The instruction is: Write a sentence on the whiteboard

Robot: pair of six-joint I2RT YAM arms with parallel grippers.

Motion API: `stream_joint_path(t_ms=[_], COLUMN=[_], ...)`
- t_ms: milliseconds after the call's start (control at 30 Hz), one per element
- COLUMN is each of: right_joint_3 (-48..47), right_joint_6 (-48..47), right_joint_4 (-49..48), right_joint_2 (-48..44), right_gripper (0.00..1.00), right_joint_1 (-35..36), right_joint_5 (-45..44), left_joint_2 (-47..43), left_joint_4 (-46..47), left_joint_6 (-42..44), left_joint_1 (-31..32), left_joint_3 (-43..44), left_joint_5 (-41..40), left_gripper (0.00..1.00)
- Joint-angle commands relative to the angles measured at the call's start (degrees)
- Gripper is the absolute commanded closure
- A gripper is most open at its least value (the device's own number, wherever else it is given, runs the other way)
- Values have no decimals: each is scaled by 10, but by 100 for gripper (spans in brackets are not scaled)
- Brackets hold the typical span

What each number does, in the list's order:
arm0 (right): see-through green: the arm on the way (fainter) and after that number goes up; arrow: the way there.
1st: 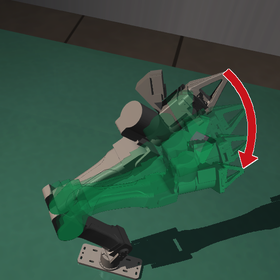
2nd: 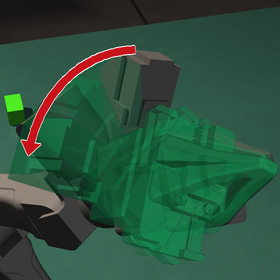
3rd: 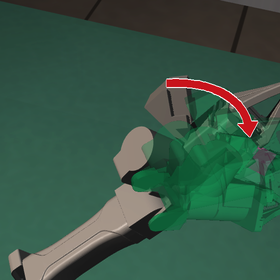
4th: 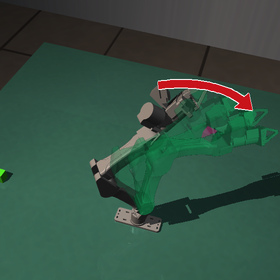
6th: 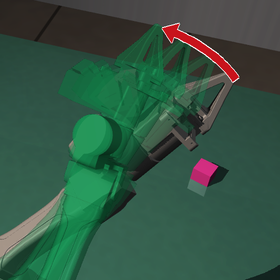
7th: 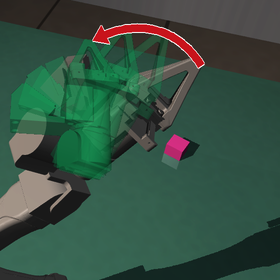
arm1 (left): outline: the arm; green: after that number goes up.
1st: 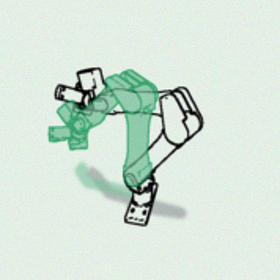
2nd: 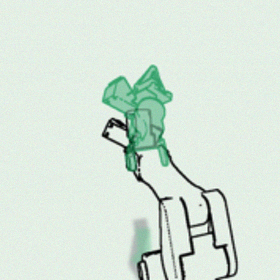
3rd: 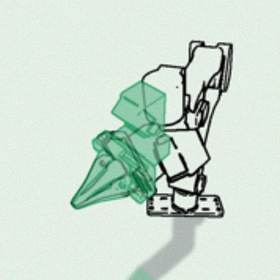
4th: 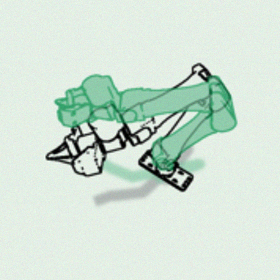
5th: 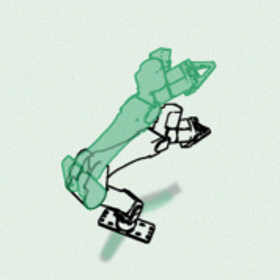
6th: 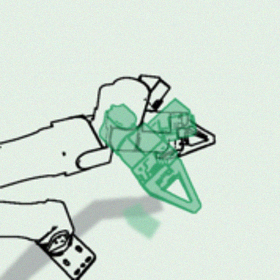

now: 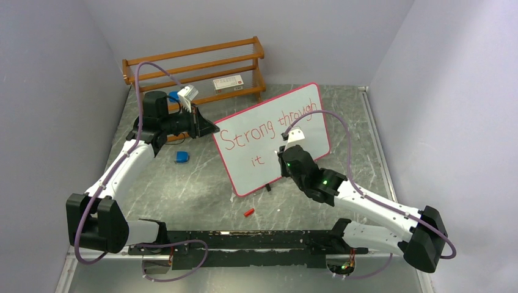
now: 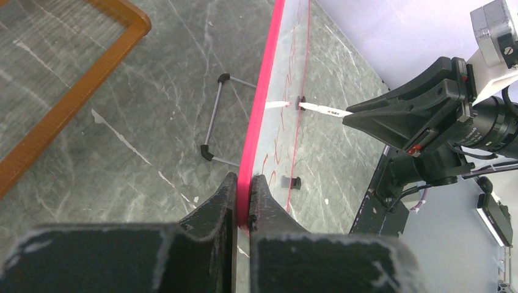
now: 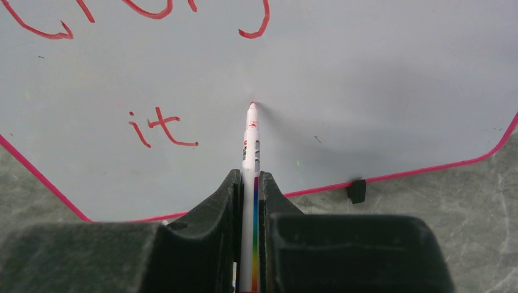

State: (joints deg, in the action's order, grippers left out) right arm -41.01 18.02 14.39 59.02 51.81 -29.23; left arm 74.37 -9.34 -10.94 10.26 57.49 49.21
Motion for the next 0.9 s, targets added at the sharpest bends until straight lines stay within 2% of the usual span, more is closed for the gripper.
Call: stream_joint_path(t_ms=[0,867], right_joint_3=[6,-8], right_joint_6=[-7,-18], right_joint_4=[-22,-42], right_joint_2=[3,14], right_gripper=[100,100], right_joint_1=[-4,-4], right_joint_5=[-10,-11], left_joint_2=[23,23], left_joint_4=[-50,-51], left_joint_6=[38,39], left_joint_1=[8,8], left_joint_3=[-8,-8], left_joint_5=[-59,-59], left_gripper=[95,95])
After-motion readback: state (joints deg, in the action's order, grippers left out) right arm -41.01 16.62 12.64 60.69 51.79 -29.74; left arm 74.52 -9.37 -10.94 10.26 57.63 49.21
